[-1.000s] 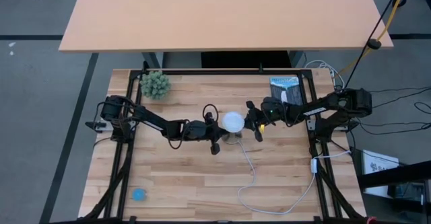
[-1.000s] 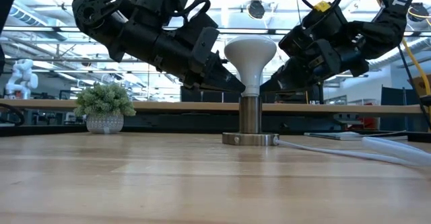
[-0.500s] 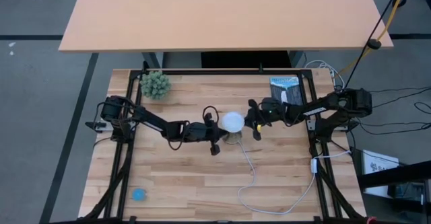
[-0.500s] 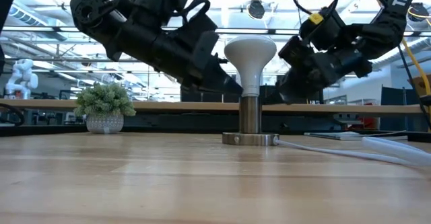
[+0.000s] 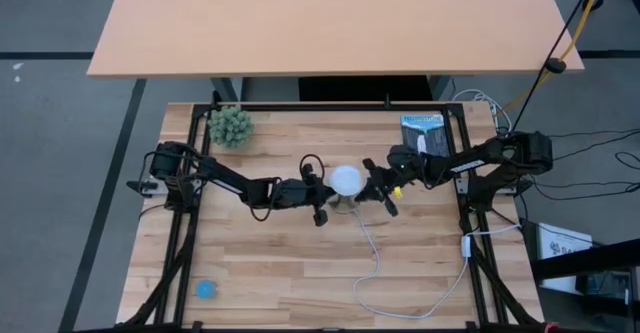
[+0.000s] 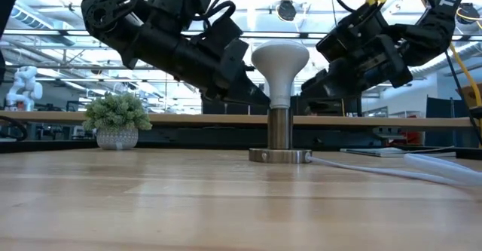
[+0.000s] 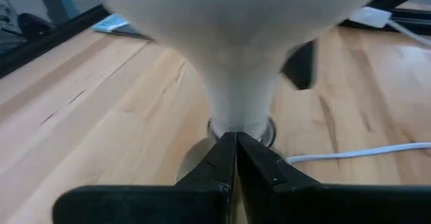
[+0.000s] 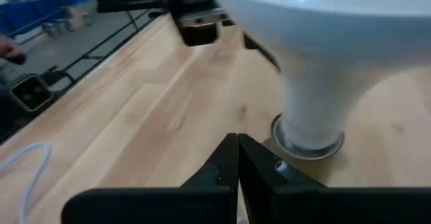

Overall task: Screw lightbulb
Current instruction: Insert the lightbulb into the lamp

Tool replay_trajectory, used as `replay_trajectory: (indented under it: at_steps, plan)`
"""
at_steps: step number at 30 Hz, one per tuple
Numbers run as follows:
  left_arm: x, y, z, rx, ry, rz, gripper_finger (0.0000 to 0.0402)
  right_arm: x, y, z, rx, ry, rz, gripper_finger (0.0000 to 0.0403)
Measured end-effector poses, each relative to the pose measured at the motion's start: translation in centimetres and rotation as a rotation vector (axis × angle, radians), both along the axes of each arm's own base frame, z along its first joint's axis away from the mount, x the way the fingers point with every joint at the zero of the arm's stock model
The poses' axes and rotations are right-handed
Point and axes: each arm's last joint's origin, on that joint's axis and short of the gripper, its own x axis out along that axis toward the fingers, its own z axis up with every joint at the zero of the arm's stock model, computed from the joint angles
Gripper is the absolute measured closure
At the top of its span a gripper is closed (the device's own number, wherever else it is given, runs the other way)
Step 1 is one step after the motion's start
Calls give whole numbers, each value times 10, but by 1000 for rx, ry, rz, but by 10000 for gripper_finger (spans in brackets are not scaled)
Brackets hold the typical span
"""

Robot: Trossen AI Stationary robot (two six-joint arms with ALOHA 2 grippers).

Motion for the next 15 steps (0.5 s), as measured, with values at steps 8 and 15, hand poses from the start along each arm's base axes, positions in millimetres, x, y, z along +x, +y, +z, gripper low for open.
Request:
replay_trajectory:
  at_steps: [8, 15]
  plan:
    - [0, -6, -1, -14, 5, -43, 383, 0, -9, -5, -106, 73, -278, 403]
    - [0, -3, -1, -13, 5, -34, 383, 4, -8, 3, -123, -21, -283, 403]
